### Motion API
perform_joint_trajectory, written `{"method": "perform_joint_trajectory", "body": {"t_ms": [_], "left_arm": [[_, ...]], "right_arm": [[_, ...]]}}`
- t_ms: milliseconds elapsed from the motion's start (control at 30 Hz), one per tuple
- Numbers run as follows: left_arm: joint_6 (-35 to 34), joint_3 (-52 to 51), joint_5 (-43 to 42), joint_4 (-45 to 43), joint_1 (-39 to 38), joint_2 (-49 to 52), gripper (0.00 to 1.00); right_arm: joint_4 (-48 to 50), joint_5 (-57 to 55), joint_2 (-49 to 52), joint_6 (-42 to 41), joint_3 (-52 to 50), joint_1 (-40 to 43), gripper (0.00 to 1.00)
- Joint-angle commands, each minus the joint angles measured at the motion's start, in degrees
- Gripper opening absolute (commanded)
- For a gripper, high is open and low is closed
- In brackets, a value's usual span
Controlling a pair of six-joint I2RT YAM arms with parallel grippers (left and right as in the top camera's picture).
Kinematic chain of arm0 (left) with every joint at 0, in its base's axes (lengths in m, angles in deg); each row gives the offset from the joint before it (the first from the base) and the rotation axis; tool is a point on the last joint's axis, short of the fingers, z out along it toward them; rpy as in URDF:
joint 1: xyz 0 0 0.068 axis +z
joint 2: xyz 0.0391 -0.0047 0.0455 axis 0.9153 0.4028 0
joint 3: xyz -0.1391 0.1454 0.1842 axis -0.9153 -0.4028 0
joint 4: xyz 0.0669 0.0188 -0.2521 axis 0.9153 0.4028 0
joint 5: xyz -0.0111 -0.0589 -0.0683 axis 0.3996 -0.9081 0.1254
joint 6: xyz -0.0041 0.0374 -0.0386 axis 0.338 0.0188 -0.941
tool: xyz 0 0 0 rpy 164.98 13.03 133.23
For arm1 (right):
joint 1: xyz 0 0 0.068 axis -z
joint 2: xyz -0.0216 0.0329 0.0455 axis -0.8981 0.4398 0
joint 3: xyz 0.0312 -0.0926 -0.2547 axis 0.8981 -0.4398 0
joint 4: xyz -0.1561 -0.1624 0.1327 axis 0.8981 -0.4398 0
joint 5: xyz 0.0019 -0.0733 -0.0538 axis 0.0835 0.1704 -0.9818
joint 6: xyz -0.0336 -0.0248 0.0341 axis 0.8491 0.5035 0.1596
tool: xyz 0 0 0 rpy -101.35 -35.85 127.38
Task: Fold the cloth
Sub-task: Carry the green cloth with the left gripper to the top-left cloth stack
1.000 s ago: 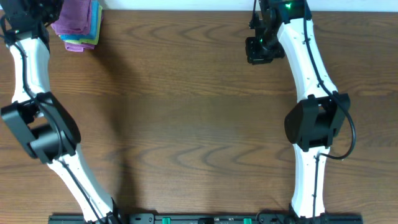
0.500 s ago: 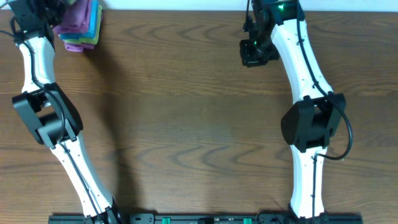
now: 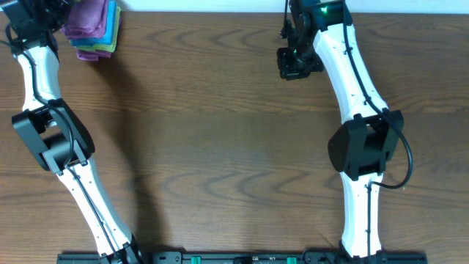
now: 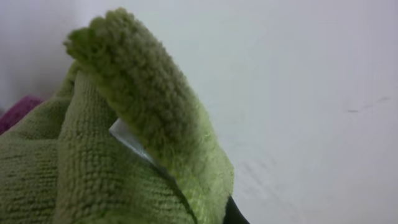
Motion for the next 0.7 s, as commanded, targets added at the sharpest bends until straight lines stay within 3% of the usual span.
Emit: {"method": "perform_joint_trajectory", "body": {"t_ms": [0, 400, 433, 467, 567, 667], "left_arm": [[0.04, 2.67, -1.09, -0.39, 0.11, -0.42, 0.06], [4.74, 2.64, 3.72, 10.67, 0.04, -0.35, 0.08], [4.76, 2.62, 3.72, 10.73, 0.04, -0.35, 0.16], [4.76, 2.64, 3.41, 10.8, 0.04, -0.35, 0.32], [4.76, 2.62, 1.75, 10.82, 0.04, -0.35, 0.95], [4.7, 2.62, 0.09, 10.86, 0.04, -0.35, 0.95]], "right_arm": [[0.07, -0.15, -0.46, -1.11, 1.09, -0.7, 0.01], [0.94, -0.13, -0.46, -1.99, 1.09, -0.72, 0.01], [1.01, -0.13, -0.46, -1.99, 1.09, -0.72, 0.01], [1.05, -0.13, -0.46, -1.97, 1.09, -0.72, 0.01], [1.09, -0.13, -0.46, -1.97, 1.09, -0.72, 0.01], [1.11, -0.13, -0.46, -1.99, 1.09, -0.72, 0.01]]}}
